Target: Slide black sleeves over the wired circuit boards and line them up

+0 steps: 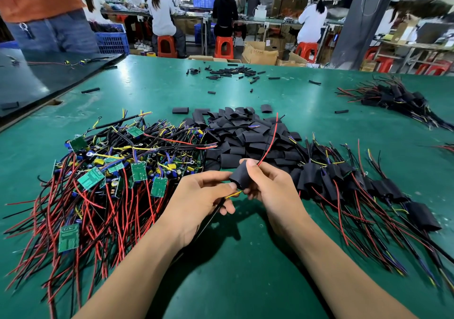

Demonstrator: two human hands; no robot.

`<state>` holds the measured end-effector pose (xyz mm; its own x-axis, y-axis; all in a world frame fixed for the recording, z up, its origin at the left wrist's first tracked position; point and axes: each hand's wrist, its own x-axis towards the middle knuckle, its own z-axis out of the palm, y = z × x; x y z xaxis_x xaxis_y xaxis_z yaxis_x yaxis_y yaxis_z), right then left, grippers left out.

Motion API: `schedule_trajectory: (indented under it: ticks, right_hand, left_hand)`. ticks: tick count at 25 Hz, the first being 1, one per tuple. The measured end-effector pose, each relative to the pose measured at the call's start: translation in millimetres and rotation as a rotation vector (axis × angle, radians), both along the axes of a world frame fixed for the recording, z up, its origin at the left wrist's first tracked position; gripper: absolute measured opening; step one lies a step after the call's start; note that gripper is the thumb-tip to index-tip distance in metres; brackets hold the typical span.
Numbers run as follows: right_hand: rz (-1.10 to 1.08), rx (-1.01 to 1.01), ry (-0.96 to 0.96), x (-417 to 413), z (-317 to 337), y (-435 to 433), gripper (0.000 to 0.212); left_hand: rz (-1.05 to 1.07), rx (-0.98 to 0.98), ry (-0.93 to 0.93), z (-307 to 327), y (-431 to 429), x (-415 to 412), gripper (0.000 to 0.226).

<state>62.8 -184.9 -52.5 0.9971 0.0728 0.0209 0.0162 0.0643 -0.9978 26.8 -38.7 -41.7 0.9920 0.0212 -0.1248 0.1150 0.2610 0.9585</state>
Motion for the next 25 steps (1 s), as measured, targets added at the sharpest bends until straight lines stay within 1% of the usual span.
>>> schedule_trajectory:
  ticks: [5, 8, 10, 11, 13, 15, 16, 18, 20, 21, 23, 25]
  right_hand:
    - [0.038, 0.069, 0.008, 1.5, -0.1, -3.6, 0.016]
    - [0.109, 0.192, 0.084, 2.5, 3.3, -7.5, 0.008]
    - [0.067, 0.36, 0.162, 5.4, 6.0, -7.8, 0.015]
    - [0.03, 0.479, 0.196, 7.2, 8.1, -8.1, 0.017]
    - [-0.053, 0.743, 0.241, 10.6, 14.1, -13.0, 0.015]
    - [-0.096, 0.95, 0.25, 13.0, 19.7, -22.4, 0.011]
    - [-0.091, 1.02, 0.244, 13.6, 21.7, -26.8, 0.01]
    - [-0.051, 1.086, 0.242, 14.0, 23.6, -32.0, 0.015]
    - [-0.008, 1.085, 0.252, 14.0, 23.1, -30.3, 0.015]
    - [0.011, 1.022, 0.245, 12.2, 22.2, -27.0, 0.013]
    - [0.085, 0.762, 0.211, 7.1, 17.3, -17.5, 0.008]
    - [0.213, 0.524, 0.157, 1.5, 8.3, -8.3, 0.012]
  left_hand:
    - [0.007, -0.045, 0.024, 0.8, -0.5, 0.5, 0.02]
    - [0.009, -0.111, 0.063, 2.4, 1.0, 1.9, 0.02]
    - [-0.028, -0.154, 0.091, 4.4, 2.4, 3.0, 0.021]
    - [-0.037, -0.175, 0.107, 4.9, 3.2, 3.8, 0.026]
    - [-0.019, -0.198, 0.14, 4.5, 4.5, 6.0, 0.04]
    - [0.021, -0.175, 0.163, 2.7, 4.8, 7.6, 0.049]
    - [0.035, -0.171, 0.168, 1.6, 4.8, 8.0, 0.053]
    - [0.041, -0.182, 0.173, 0.2, 4.6, 7.8, 0.059]
    - [0.02, -0.155, 0.158, 0.9, 3.5, 6.3, 0.061]
    - [0.007, -0.112, 0.136, 1.4, 2.3, 4.8, 0.061]
    - [-0.008, -0.038, 0.074, 1.9, -0.4, 1.5, 0.062]
    - [-0.005, -0.037, 0.009, 2.3, -2.2, -1.2, 0.057]
